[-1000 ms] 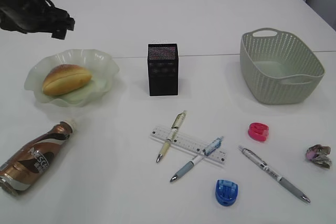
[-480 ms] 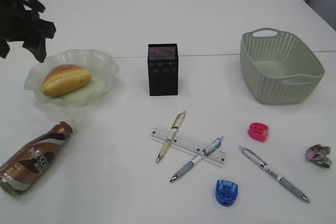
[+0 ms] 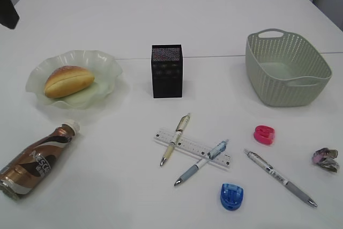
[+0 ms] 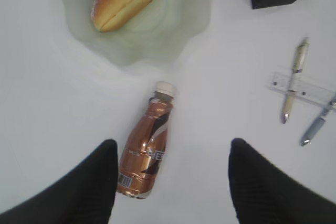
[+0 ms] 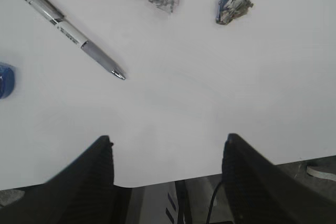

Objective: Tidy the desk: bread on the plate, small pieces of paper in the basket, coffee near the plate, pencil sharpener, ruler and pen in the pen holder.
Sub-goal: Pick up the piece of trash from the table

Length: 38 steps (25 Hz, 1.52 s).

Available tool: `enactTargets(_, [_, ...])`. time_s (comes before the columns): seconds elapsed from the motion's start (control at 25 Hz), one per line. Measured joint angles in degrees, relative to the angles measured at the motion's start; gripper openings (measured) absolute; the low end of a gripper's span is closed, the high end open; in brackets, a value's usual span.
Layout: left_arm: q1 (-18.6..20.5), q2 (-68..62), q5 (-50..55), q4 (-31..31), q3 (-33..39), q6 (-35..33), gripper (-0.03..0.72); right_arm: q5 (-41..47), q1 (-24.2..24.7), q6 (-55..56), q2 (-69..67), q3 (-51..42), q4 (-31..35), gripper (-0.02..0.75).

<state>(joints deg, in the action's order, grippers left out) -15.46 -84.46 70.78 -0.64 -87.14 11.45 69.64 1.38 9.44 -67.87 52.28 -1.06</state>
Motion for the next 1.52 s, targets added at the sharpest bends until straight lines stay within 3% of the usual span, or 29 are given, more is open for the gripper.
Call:
enactTargets(0.28, [0.00, 10.76, 0.68, 2.64, 1.34, -0.25, 0.447, -0.27, -5.48, 0.67, -7.81, 2.69, -3.17, 0.508])
enactTargets(0.76, [0.00, 22.29, 1.14, 2.94, 17.59, -0.34, 0.445, -1.27, -6.78, 1.08, -27.27, 15.57, -8.20, 0.508])
enactTargets(1.24, [0.00, 22.55, 1.14, 2.94, 17.95, -0.34, 0.445, -11.02, -6.78, 1.08, -33.98, 15.66, -10.33, 0.508])
enactTargets(1.52, [0.00, 22.55, 1.14, 2.94, 17.95, -0.34, 0.445, -20.61, -6.67, 1.08, -33.98, 8.48, -10.55, 0.508])
